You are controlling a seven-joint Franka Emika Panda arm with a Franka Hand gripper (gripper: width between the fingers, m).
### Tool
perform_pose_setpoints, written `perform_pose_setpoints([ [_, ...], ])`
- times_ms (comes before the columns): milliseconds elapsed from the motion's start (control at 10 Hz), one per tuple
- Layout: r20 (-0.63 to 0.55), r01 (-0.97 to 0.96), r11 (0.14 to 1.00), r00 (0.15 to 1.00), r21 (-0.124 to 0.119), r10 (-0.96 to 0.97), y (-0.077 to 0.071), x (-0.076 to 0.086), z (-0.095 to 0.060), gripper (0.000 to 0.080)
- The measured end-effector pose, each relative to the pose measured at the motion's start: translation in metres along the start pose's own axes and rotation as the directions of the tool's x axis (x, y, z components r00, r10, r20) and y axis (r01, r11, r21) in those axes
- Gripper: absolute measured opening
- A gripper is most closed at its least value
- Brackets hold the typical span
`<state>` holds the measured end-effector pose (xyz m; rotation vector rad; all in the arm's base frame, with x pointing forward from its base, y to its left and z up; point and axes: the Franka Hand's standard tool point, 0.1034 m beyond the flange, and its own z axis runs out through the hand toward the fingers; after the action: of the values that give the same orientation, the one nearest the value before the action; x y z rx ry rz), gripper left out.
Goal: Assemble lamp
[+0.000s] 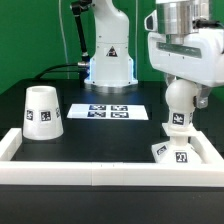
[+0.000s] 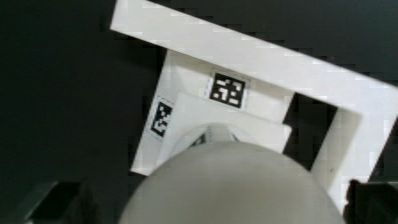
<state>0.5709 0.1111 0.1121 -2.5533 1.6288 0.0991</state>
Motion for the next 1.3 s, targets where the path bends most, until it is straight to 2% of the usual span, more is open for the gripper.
perform_pose_setpoints([
  [400, 0.002, 0.299, 0.954, 0.954, -0.003, -0.299, -0.001, -0.006, -0.002, 0.0699],
  [600, 0.003, 0.426, 0.905, 0.905, -0.004, -0.426, 0.0, -0.006, -0.001, 0.0699],
  [800, 0.003, 0.58, 0.814, 0.814, -0.005, -0.58, 0.0, -0.006, -0.001, 0.0699],
  [900, -0.008, 0.735, 0.677, 0.677, -0.038, -0.736, 0.001, -0.002, -0.001, 0.0699],
  [1100, -0.004, 0.87, 0.491, 0.491, -0.052, -0.871, 0.002, 0.001, -0.002, 0.0699],
  [1200, -0.013, 0.934, 0.351, 0.351, -0.067, -0.936, 0.0, 0.003, -0.002, 0.0699],
  [1300, -0.019, 0.956, 0.284, 0.283, -0.071, -0.959, -0.001, 0.004, -0.002, 0.0699],
])
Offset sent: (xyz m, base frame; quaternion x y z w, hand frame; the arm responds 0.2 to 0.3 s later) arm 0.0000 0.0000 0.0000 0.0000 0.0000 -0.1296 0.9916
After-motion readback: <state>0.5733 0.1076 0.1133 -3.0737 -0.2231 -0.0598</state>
